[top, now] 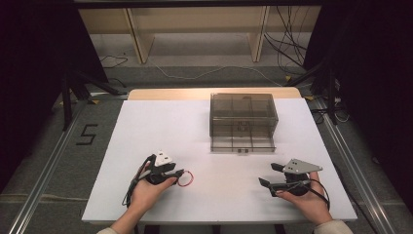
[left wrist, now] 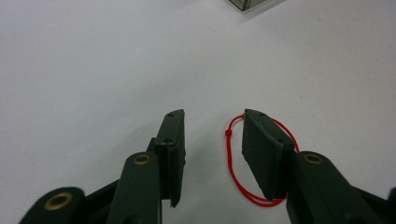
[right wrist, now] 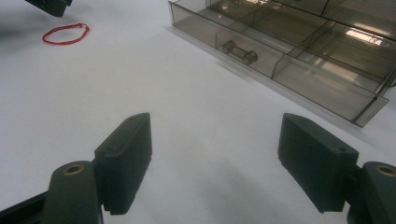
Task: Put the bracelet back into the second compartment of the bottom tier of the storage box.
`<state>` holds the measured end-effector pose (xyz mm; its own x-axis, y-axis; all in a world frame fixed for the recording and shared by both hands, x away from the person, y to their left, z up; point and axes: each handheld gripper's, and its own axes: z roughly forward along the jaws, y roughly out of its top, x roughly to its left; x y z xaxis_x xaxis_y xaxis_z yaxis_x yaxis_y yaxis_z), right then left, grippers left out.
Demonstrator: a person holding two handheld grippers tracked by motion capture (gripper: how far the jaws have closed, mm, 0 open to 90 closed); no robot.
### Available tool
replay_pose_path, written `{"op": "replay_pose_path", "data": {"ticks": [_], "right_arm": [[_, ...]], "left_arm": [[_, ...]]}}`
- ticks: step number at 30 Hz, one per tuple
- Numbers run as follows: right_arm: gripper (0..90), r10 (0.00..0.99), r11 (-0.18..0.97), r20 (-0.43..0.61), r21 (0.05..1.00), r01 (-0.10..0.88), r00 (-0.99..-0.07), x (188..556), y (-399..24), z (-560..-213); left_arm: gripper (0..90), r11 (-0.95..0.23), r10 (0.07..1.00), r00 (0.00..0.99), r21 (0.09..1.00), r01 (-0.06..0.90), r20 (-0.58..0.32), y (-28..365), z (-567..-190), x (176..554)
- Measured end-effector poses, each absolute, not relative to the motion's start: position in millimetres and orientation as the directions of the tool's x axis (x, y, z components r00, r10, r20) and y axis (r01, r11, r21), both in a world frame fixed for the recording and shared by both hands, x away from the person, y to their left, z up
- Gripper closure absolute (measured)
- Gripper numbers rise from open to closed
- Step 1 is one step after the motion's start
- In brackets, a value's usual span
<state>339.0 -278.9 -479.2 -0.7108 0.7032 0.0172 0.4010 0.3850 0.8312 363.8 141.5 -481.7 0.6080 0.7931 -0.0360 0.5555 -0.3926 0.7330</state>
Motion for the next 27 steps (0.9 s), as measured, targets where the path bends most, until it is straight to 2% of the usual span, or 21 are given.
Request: {"op": "replay_pose_path", "data": {"ticks": [10, 27], "right_arm": [[26.9, 0.706, 0.384, 0.018, 0.83, 0.404, -0.708, 339, -278, -479], [27.0, 0.706, 0.385, 0.012, 0.833, 0.398, -0.708, 338, -277, -479]], "left_arm": [[68.5, -0.441, 0.769, 0.639, 0.695, 0.567, -0.034, 130, -490, 374], [82.4, -0.468, 0.769, 0.639, 0.685, 0.558, 0.004, 122, -490, 372]]}}
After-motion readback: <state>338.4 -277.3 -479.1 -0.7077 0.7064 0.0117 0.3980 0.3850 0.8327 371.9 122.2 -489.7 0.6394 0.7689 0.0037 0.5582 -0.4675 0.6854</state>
